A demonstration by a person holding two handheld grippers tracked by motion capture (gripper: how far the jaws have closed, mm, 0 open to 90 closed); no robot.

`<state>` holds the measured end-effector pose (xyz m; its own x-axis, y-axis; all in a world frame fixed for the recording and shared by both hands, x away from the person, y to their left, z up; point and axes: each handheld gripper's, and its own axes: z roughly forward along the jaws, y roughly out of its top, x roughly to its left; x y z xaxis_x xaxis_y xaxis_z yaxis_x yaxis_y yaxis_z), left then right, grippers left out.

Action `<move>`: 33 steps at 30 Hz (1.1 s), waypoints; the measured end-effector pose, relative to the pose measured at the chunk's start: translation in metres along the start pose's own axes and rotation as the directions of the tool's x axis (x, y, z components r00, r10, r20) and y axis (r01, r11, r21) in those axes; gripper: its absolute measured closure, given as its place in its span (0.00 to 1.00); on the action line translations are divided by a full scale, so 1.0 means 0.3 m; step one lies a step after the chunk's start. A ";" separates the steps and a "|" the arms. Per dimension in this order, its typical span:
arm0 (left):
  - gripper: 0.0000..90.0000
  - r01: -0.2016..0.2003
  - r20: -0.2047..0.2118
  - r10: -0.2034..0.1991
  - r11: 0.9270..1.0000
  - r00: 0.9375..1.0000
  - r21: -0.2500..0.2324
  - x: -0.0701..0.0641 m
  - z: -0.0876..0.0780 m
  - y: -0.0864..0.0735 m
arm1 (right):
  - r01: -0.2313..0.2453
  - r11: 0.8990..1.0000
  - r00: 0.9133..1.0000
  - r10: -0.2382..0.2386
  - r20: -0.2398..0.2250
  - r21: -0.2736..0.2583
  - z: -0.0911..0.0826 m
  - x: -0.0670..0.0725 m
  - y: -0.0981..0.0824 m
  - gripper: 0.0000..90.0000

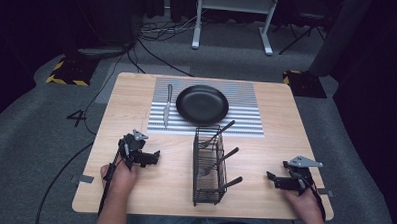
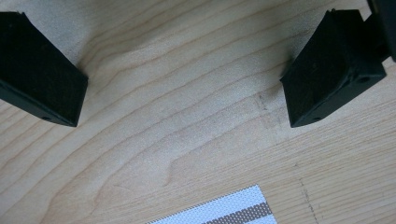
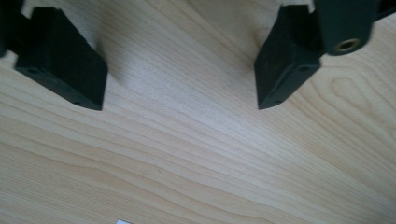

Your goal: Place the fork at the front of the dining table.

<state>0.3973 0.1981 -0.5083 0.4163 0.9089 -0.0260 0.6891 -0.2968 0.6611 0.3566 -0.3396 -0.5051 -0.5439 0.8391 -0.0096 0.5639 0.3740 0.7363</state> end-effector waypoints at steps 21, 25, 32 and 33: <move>0.00 0.001 0.000 -0.001 1.000 1.000 -0.001 0.000 0.000 0.000 | 0.043 0.999 0.998 -0.043 -0.042 -0.021 -0.014 0.024 -0.006 0.38; 0.00 0.002 0.001 -0.002 1.000 1.000 -0.001 0.000 0.000 0.000 | 0.051 0.999 0.997 -0.050 -0.053 0.012 -0.027 0.032 0.004 0.51; 0.00 0.002 0.000 -0.002 1.000 1.000 -0.001 0.000 0.000 0.000 | 0.072 0.997 0.986 -0.070 -0.152 0.007 -0.082 0.071 0.056 0.57; 0.00 0.002 0.001 -0.002 1.000 1.000 -0.001 0.000 0.000 0.000 | 0.078 0.997 0.983 -0.077 -0.165 -0.004 -0.092 0.082 0.069 0.57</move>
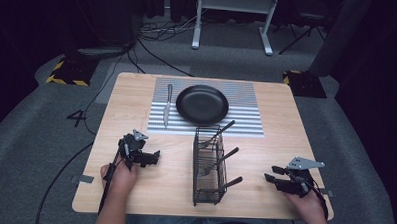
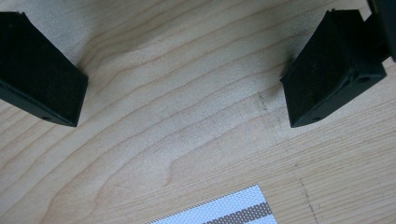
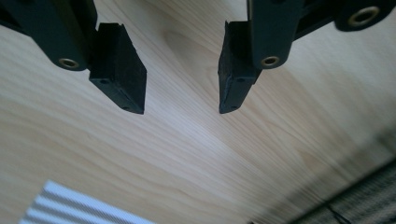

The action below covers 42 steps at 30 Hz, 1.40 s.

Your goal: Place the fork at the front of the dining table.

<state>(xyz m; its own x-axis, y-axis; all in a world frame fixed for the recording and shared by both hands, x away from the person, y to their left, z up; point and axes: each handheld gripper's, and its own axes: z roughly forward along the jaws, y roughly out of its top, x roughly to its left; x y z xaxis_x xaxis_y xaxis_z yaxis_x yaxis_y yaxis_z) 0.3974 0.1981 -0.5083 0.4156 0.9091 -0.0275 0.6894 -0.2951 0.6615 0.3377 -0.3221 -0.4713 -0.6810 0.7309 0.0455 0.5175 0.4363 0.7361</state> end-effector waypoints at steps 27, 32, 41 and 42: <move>0.00 0.000 0.000 0.000 1.000 1.000 0.000 0.000 0.000 0.000 | 0.162 0.975 0.946 -0.197 -0.256 -0.150 -0.122 0.245 0.225 0.64; 0.00 0.000 0.000 0.000 1.000 1.000 0.000 0.000 0.000 0.000 | 0.165 0.973 0.935 -0.206 -0.288 -0.160 -0.127 0.267 0.233 0.64; 0.00 0.000 0.000 0.000 1.000 1.000 0.000 0.000 0.000 0.000 | 0.164 0.972 0.910 -0.214 -0.354 -0.166 -0.124 0.296 0.248 0.67; 0.00 0.000 0.001 0.000 1.000 1.000 0.000 0.000 0.000 0.000 | 0.162 0.972 0.902 -0.216 -0.373 -0.170 -0.124 0.303 0.254 0.68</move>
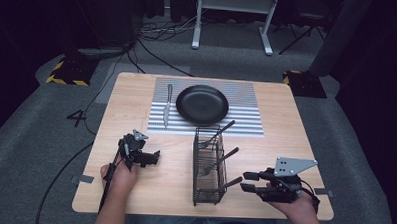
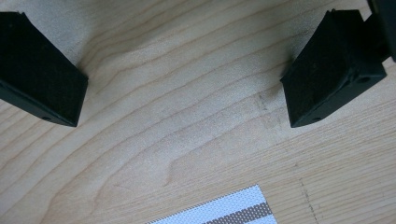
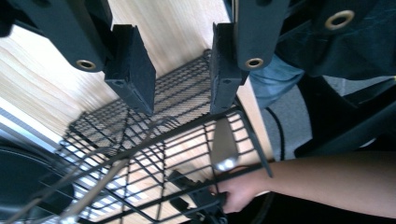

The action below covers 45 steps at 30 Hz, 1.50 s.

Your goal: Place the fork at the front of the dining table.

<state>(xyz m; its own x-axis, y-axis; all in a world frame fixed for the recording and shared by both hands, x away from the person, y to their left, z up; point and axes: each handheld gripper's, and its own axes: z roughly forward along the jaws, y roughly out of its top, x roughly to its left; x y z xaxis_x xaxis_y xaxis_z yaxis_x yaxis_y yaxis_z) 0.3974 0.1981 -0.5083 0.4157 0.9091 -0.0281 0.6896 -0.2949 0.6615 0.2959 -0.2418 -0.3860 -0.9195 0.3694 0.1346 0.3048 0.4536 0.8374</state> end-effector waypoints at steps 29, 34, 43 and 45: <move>0.00 -0.001 -0.001 0.001 1.000 1.000 0.000 0.000 0.000 0.000 | 0.028 0.998 0.996 -0.024 -0.087 0.047 0.097 0.042 0.051 0.82; 0.00 -0.001 -0.001 0.001 1.000 1.000 0.000 0.000 0.000 0.000 | 0.019 0.998 0.996 -0.014 -0.086 0.053 0.106 0.040 0.048 0.85; 0.00 0.000 0.000 0.000 1.000 1.000 0.000 0.000 0.000 0.000 | 0.029 0.999 0.996 -0.027 -0.081 0.027 0.114 0.052 0.061 0.88; 0.00 0.000 -0.001 0.000 1.000 1.000 0.000 0.000 0.000 0.000 | 0.038 0.999 0.996 -0.036 -0.079 0.020 0.119 0.056 0.068 0.88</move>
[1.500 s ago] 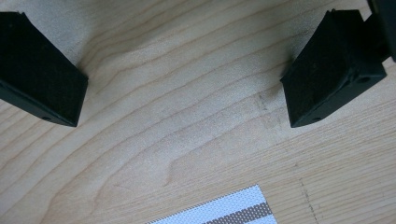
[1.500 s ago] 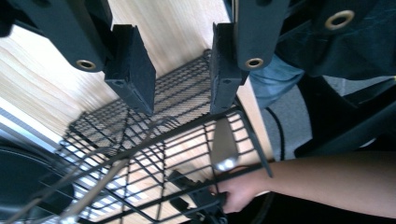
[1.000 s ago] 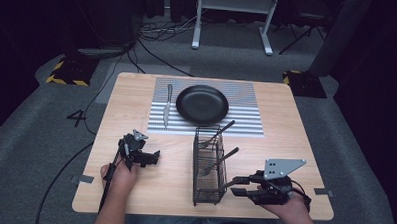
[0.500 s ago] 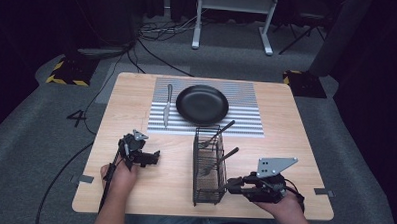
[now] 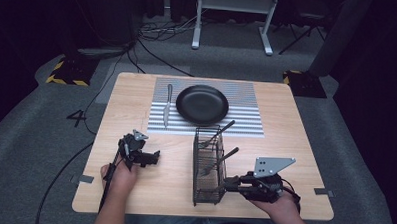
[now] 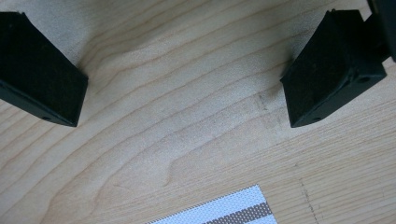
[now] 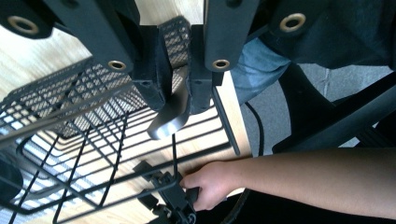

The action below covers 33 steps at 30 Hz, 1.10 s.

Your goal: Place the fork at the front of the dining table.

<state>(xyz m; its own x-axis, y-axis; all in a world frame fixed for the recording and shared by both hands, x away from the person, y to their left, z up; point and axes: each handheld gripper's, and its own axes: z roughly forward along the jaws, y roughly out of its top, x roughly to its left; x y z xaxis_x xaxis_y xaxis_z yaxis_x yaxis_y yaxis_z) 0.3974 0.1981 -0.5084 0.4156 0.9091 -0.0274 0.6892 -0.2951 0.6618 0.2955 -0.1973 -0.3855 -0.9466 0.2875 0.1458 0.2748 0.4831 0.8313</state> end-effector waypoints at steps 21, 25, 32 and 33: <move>0.00 0.000 0.001 0.000 1.000 1.000 0.000 0.000 0.000 0.000 | 0.028 0.995 0.999 -0.025 0.033 -0.099 0.042 -0.007 0.069 0.93; 0.00 0.000 0.000 0.000 1.000 1.000 0.000 0.000 0.000 0.000 | 0.035 0.993 0.999 -0.031 0.041 -0.116 0.035 -0.007 0.077 0.95; 0.00 0.000 0.000 0.000 1.000 1.000 0.000 0.000 0.000 0.000 | 0.048 0.984 0.998 -0.041 0.046 -0.170 -0.019 -0.002 0.103 0.95; 0.00 0.000 0.000 0.000 1.000 1.000 0.000 0.000 0.000 0.000 | 0.054 0.982 0.998 -0.046 0.050 -0.182 -0.033 0.000 0.110 0.95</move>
<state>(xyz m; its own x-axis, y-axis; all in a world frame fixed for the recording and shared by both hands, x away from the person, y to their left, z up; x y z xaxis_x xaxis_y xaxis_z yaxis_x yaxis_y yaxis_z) 0.3974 0.1981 -0.5083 0.4156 0.9091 -0.0276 0.6894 -0.2950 0.6616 0.3030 -0.1896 -0.3526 -0.9485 0.3064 0.0803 0.1877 0.3392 0.9218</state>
